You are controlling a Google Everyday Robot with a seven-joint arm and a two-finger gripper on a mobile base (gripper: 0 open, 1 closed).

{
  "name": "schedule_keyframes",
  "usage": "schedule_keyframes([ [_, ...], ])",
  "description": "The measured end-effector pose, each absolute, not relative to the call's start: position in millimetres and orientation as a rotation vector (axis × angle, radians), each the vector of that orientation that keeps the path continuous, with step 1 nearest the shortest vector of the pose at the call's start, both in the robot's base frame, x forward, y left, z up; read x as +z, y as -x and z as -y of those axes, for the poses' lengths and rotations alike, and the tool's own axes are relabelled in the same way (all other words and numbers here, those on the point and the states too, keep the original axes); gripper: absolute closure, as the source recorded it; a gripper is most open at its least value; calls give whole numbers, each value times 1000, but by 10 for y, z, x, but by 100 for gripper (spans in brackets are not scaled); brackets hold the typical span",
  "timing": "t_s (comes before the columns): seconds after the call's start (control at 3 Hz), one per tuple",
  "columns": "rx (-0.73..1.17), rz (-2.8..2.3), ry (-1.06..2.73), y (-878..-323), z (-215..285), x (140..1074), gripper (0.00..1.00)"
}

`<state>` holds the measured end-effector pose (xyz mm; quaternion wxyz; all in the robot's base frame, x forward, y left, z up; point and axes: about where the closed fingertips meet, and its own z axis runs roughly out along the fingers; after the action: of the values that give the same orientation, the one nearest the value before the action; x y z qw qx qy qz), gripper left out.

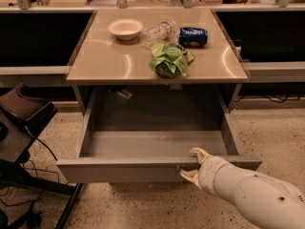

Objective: Open top drawer

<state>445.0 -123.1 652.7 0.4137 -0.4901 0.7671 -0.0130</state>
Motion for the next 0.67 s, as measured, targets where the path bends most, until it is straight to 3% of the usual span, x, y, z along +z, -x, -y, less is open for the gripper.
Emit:
schedule_keyframes([
  [0.67,-26,-1924,1238,-4395,1196,6499,100],
])
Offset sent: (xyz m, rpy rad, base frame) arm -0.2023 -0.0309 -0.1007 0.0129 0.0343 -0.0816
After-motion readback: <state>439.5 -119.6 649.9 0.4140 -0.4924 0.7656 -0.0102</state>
